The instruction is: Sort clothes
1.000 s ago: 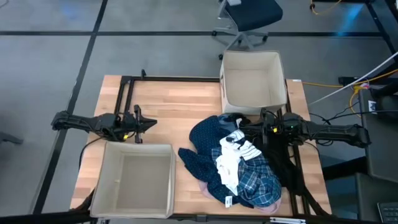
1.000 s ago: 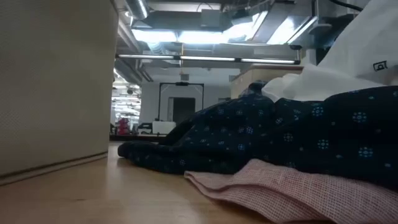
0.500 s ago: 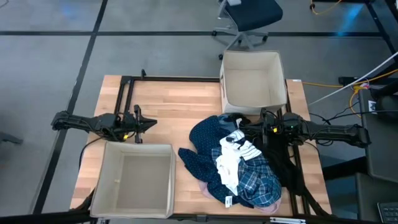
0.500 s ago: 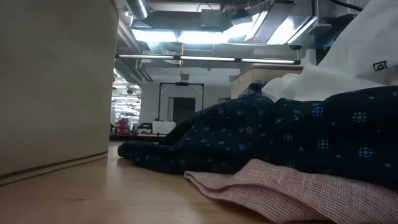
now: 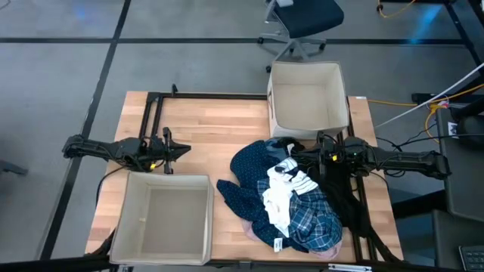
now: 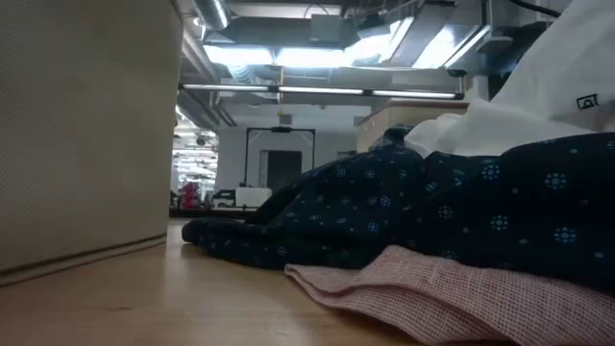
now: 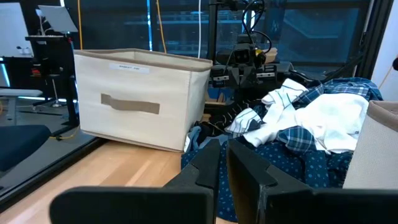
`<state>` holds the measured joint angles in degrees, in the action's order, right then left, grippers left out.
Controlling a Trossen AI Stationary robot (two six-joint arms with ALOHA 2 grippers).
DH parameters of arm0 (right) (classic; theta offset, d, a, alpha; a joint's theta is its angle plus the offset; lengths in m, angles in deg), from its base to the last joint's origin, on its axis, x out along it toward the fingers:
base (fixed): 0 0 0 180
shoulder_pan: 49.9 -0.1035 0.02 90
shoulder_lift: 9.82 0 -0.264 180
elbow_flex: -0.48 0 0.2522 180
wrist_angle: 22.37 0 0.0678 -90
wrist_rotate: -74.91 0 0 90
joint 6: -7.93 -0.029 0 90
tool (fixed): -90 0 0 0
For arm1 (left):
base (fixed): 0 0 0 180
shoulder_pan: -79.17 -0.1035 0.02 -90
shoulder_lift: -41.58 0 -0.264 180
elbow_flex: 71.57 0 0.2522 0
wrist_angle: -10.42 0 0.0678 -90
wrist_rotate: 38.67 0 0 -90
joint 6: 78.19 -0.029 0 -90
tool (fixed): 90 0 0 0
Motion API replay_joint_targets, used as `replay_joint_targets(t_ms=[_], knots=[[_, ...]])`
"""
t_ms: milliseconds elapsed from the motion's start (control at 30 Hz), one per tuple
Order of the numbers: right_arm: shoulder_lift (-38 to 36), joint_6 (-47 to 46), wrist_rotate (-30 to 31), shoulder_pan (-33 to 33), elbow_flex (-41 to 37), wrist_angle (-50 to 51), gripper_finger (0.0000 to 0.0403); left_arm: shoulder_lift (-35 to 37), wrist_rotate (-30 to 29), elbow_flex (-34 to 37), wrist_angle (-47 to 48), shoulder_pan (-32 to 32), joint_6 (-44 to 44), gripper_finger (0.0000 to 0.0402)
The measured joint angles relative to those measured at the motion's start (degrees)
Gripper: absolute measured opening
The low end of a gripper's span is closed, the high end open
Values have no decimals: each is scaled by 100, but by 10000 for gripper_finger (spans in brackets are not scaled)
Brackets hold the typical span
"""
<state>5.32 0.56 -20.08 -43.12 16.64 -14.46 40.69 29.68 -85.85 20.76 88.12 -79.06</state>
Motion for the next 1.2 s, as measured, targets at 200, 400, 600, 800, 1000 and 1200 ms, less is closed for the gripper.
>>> replay_joint_targets(t_ms=[200,400,600,800,1000,1200], knots=[[-2,-1,0,1,0,0,21,-2,0,0,0,0,0,19],[0,0,0,1,0,-2,21,-1,-1,-1,0,0,-40,19],[-2,-1,-2,-1,0,-7,21,-1,-13,0,-4,2,-558,19],[0,-20,-2,-1,-2,-69,21,-2,-18,0,-51,2,-40,19],[-1,-510,279,0,-4,-375,21,-2,-22,0,-46,2,545,19],[2,-429,540,-1,160,-620,21,-2,-20,0,-43,2,697,19]])
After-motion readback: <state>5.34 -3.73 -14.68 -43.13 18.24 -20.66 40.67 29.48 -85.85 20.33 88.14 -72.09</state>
